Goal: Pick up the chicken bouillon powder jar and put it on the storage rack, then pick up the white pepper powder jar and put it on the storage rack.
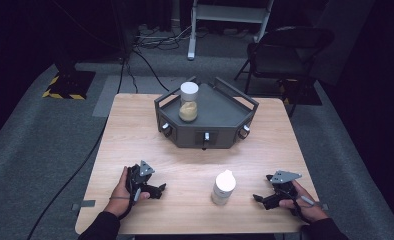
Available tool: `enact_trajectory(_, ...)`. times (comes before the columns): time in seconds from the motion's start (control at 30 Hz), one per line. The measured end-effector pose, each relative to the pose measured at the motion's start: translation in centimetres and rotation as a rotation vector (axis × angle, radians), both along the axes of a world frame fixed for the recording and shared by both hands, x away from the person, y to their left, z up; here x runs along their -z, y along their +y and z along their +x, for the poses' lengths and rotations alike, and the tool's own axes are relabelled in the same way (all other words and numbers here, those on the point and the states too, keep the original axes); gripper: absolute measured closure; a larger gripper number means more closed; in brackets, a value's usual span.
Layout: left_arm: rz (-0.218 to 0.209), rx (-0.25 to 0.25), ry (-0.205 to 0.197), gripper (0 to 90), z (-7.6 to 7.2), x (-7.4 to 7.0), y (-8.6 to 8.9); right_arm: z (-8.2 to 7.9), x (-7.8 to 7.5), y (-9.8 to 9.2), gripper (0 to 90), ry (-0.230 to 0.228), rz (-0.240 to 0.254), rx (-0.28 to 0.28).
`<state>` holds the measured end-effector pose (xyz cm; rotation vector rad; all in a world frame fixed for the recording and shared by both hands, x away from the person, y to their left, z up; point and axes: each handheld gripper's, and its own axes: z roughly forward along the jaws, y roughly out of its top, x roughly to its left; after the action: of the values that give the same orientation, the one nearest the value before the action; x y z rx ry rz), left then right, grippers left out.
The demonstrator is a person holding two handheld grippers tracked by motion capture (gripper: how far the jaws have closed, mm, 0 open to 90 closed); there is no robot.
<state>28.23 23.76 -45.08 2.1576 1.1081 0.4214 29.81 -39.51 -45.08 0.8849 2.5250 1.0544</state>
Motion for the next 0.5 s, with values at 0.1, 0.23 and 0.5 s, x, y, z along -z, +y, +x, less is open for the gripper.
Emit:
enact_trajectory(0.1, 0.001, 0.003, 0.000, 0.0, 0.03, -0.01, 0.03, -0.03, 0.00, 0.00, 0.0, 0.000, 0.000, 0.001)
enact_trajectory(0.23, 0.000, 0.007, 0.001, 0.0, 0.16, -0.01, 0.09, -0.04, 0.00, -0.05, 0.0, -0.001, -0.001, 0.000)
enact_trajectory(0.5, 0.001, 0.009, 0.000, 0.0, 0.19, 0.00, 0.10, -0.14, -0.02, -0.09, 0.0, 0.002, 0.000, 0.005)
